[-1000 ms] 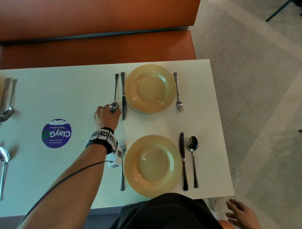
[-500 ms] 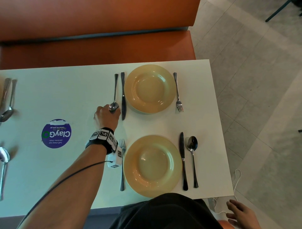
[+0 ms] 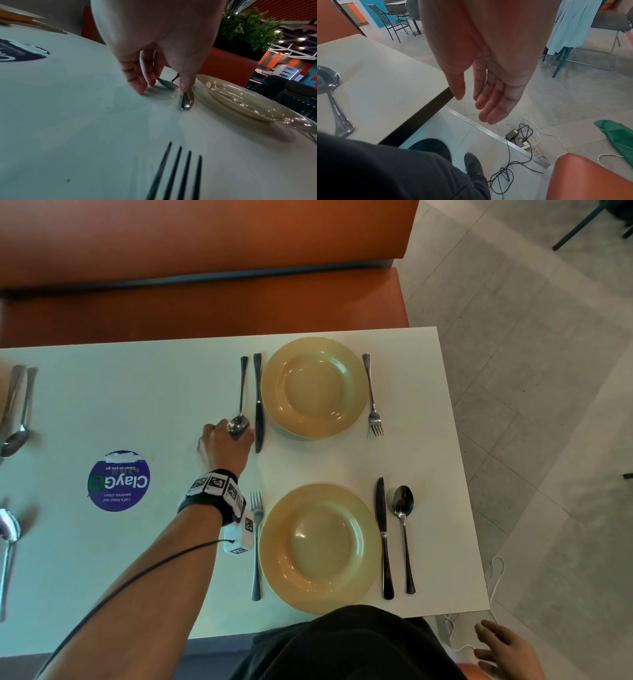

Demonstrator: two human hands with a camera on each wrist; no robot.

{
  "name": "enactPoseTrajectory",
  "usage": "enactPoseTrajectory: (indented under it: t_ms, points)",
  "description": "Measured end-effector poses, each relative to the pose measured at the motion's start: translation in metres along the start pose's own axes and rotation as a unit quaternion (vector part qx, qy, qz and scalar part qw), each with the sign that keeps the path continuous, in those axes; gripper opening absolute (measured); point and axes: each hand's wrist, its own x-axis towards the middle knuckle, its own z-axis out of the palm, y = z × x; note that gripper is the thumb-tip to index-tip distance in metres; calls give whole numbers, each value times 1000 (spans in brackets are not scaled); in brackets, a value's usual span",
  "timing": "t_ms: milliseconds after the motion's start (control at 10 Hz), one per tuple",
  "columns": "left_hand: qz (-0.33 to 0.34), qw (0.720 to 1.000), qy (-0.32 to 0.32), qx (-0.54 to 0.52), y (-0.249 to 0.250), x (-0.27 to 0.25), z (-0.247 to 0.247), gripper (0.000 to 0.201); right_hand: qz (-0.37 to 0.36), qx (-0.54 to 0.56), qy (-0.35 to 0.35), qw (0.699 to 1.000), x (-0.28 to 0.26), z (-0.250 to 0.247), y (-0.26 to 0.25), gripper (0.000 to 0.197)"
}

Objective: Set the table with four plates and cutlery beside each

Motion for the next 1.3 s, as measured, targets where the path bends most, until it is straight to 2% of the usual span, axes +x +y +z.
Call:
enactPoseTrajectory:
  t_ms: [600, 1100, 1200, 1300]
  points:
    - [20, 1000, 1, 18, 0, 0, -4, 40, 5, 8, 9, 1000, -9, 1, 6, 32]
    - [2, 1000, -14, -4, -2, -5, -9, 41, 23, 10, -2, 1000, -21, 3, 4, 33]
    - [14, 1000, -15, -21, -11, -13, -10, 44, 11, 20, -3, 1000, -20, 4, 7, 32]
    - [-1, 999, -6, -48, -27, -25, -12, 52, 8, 23, 10, 1000, -26, 7, 8, 31]
